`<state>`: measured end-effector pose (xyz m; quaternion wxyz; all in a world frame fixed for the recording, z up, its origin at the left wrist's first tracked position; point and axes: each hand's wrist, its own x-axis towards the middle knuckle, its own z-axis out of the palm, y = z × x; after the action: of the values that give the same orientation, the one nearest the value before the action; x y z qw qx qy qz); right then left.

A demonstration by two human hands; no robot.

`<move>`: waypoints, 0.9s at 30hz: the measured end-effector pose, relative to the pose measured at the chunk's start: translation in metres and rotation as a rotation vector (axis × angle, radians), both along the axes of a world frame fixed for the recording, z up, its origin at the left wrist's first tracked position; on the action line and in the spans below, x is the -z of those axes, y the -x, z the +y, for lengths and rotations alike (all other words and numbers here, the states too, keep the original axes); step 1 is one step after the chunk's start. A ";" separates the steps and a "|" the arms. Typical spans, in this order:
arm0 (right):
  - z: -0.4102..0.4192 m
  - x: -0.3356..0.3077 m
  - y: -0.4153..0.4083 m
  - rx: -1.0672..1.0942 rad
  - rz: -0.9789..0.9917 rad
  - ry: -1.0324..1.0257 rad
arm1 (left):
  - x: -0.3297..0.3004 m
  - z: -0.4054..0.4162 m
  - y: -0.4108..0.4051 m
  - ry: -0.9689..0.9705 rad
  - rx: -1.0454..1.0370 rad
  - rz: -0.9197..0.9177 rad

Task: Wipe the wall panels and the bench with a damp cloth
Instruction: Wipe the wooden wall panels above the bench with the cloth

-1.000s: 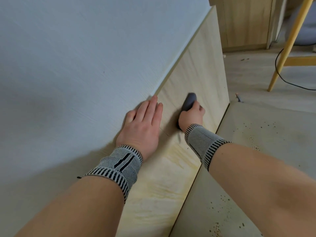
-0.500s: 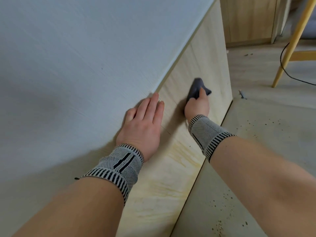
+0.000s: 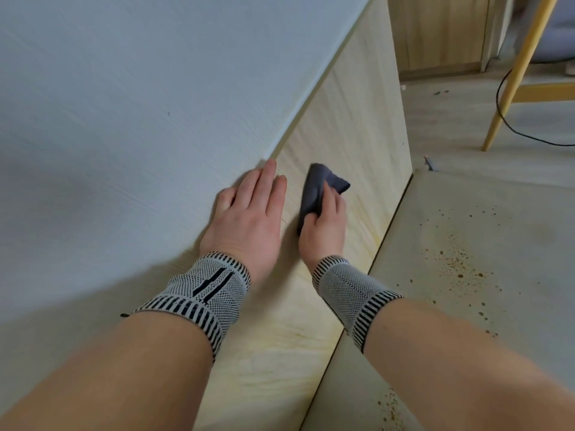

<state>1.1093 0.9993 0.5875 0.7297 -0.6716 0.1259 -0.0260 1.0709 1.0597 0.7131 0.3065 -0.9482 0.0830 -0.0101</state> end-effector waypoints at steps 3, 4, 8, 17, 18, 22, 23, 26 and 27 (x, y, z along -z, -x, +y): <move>-0.008 0.015 -0.003 -0.059 0.312 -0.027 | -0.001 -0.002 0.001 -0.015 -0.032 0.042; -0.009 0.014 -0.002 -0.079 0.336 -0.032 | -0.001 -0.002 0.002 -0.011 -0.030 0.039; 0.002 0.001 0.035 -0.131 -0.089 0.001 | -0.002 -0.001 0.001 -0.004 -0.015 0.026; 0.004 0.026 0.054 -0.198 0.177 0.003 | -0.001 0.000 0.002 -0.020 -0.024 0.028; 0.009 0.019 0.062 -0.186 0.033 -0.001 | -0.001 0.000 0.001 -0.018 -0.019 0.022; 0.012 0.038 0.060 -0.189 0.156 0.042 | -0.001 -0.001 0.001 -0.014 -0.010 0.019; 0.007 0.042 0.053 -0.207 0.304 0.048 | -0.001 -0.001 0.002 -0.016 -0.009 0.016; 0.006 0.024 0.050 -0.201 0.237 0.066 | 0.000 0.000 0.001 -0.010 -0.012 0.019; 0.009 0.012 0.055 -0.169 0.058 0.056 | 0.000 0.000 0.001 -0.003 -0.013 0.017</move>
<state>1.0544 1.0085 0.5755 0.7063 -0.7005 0.0888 0.0516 1.0697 1.0597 0.7132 0.3075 -0.9482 0.0794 0.0000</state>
